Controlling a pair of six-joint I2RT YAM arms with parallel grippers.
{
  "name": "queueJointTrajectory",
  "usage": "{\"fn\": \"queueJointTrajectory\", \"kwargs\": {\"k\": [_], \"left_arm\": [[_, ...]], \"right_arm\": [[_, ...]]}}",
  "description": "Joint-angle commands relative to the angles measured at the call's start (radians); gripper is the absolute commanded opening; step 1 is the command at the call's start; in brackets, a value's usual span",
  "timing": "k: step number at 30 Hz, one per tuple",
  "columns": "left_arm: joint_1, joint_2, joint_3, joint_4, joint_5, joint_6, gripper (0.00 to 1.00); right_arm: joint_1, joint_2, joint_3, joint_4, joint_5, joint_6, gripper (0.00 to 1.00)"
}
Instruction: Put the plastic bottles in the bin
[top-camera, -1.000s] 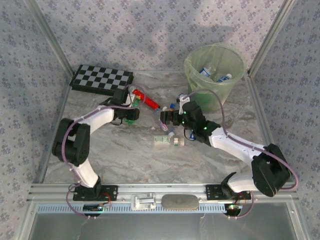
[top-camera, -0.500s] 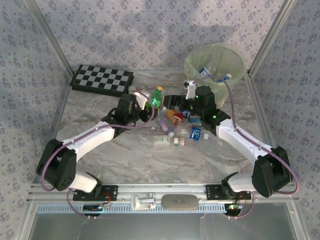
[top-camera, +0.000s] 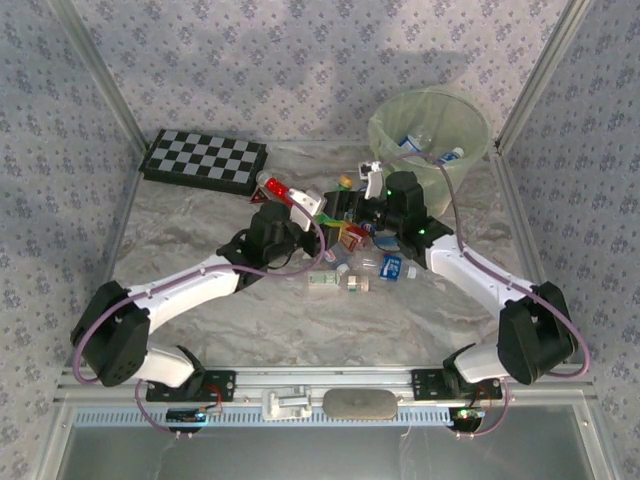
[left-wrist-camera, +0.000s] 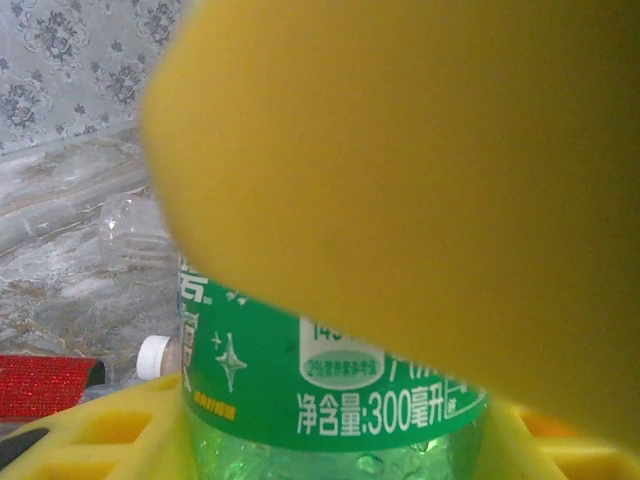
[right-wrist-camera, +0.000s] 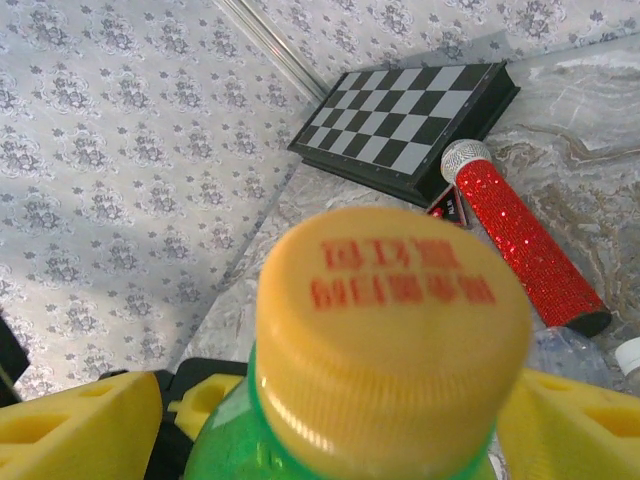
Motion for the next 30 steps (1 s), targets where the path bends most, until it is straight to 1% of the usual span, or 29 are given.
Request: {"fn": "queueJointTrajectory", "kwargs": {"k": [1, 9, 11, 13, 15, 17, 18, 22, 27, 30], "left_arm": [[-0.012, -0.028, -0.006, 0.061, -0.037, 0.023, 0.53], [-0.019, -0.030, -0.003, 0.058, -0.054, 0.029, 0.55], [-0.018, -0.032, -0.005, 0.057, -0.060, 0.027, 0.60], [-0.019, -0.036, -0.008, 0.057, -0.066, 0.022, 0.67], [-0.018, -0.046, -0.014, 0.061, -0.078, 0.017, 0.78], [-0.018, -0.060, -0.022, 0.064, -0.099, 0.012, 0.85], [-0.019, -0.071, -0.027, 0.067, -0.115, 0.010, 0.87], [-0.019, -0.110, -0.045, 0.060, -0.177, 0.010, 0.90], [-0.008, -0.138, -0.071, 0.033, -0.294, -0.018, 1.00], [0.020, -0.145, -0.096, 0.034, -0.294, -0.060, 1.00]], "right_arm": [[0.006, 0.015, -0.013, 0.042, -0.033, 0.032, 0.81], [0.007, 0.027, -0.022, 0.069, -0.051, 0.052, 0.64], [0.006, 0.029, -0.021, 0.070, -0.054, 0.052, 0.62], [0.004, 0.029, -0.020, 0.070, -0.054, 0.050, 0.60], [-0.003, 0.025, -0.017, 0.062, -0.056, 0.043, 0.60], [-0.012, 0.016, -0.009, 0.037, -0.049, 0.030, 0.59], [-0.019, 0.009, -0.001, 0.017, -0.042, 0.031, 0.59], [-0.053, -0.029, 0.045, -0.087, -0.011, -0.077, 0.60], [-0.096, -0.081, 0.159, -0.256, 0.050, -0.228, 0.60], [-0.125, -0.113, 0.246, -0.323, 0.094, -0.309, 0.60]]}}
